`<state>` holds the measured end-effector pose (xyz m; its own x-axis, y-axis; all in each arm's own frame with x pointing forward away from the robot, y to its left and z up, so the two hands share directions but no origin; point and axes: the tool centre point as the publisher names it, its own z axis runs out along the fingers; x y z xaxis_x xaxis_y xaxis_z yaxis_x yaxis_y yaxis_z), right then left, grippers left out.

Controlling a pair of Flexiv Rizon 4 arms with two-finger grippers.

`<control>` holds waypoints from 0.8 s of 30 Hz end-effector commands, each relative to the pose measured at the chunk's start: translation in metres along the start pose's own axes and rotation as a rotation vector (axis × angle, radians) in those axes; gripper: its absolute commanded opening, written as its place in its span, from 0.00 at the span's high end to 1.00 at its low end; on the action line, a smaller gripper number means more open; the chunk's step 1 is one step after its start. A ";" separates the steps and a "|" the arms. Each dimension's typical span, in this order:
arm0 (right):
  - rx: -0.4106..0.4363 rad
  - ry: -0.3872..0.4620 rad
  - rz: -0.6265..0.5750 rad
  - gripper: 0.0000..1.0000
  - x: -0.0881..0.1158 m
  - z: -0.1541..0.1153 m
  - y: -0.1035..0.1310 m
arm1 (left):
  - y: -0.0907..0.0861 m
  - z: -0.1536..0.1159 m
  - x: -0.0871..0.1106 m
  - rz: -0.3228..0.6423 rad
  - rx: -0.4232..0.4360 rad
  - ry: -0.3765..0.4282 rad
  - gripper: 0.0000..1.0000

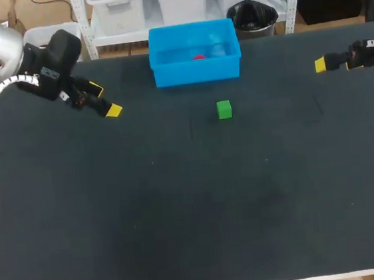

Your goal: Use the left arm to pick the red cube and place it into the blue plastic box first, then use the right arm to grasp the green cube and put it into the same blue plastic box after the first action is fully finished.

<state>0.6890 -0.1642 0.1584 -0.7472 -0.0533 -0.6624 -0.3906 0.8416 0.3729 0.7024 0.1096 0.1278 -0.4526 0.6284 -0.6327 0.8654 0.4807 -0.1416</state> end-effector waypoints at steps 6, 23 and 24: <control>0.011 0.076 -0.039 0.00 -0.021 0.023 0.013 | 0.001 0.000 0.001 0.003 0.003 -0.005 0.00; 0.139 0.196 -0.046 0.00 -0.057 0.075 0.073 | 0.001 0.000 0.001 0.003 0.003 -0.005 0.00; 0.144 0.198 -0.045 0.00 -0.059 0.077 0.076 | 0.001 0.000 0.001 0.003 0.003 -0.005 0.00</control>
<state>0.7372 -0.0691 0.1746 -0.8175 -0.1816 -0.5465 -0.3940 0.8685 0.3009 0.7026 0.1099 0.1276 -0.4528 0.6284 -0.6325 0.8654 0.4806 -0.1420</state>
